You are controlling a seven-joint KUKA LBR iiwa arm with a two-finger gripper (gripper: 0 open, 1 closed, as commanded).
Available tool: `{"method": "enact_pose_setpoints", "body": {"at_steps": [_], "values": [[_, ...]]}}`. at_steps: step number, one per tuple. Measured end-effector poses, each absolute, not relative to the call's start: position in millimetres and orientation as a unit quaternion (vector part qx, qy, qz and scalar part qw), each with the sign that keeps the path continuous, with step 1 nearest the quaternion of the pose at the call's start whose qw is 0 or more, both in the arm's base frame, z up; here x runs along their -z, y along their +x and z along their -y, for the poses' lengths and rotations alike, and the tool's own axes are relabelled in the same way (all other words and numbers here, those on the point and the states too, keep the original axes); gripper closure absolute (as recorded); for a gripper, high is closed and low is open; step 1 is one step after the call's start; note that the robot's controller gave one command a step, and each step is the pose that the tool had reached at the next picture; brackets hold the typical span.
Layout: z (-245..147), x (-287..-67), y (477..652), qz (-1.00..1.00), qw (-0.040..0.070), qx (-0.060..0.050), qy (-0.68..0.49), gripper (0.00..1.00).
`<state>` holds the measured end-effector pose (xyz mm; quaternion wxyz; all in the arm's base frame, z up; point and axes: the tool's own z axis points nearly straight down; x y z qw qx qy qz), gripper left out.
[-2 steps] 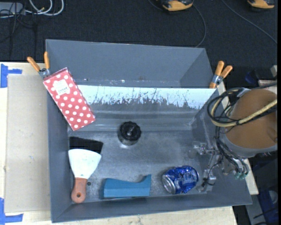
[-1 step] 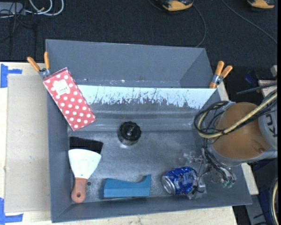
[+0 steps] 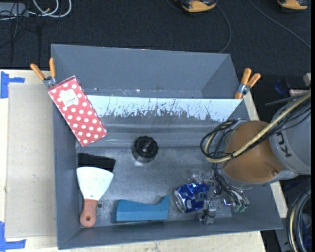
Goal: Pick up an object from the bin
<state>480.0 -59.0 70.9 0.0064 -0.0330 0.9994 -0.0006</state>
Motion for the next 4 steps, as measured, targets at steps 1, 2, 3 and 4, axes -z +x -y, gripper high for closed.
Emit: {"method": "enact_pose_setpoints", "body": {"at_steps": [1, 2, 3, 4], "values": [[46.9, -70.6, 477.4, -0.999, 0.0, -0.001, -0.032, 1.0], [46.8, -70.6, 477.4, -0.999, 0.0, -0.001, -0.032, 1.0], [48.0, -124.1, 478.9, -1.0, -0.005, -0.001, -0.029, 1.0], [53.8, -141.8, 483.8, -1.0, 0.005, 0.0, -0.023, 1.0]]}}
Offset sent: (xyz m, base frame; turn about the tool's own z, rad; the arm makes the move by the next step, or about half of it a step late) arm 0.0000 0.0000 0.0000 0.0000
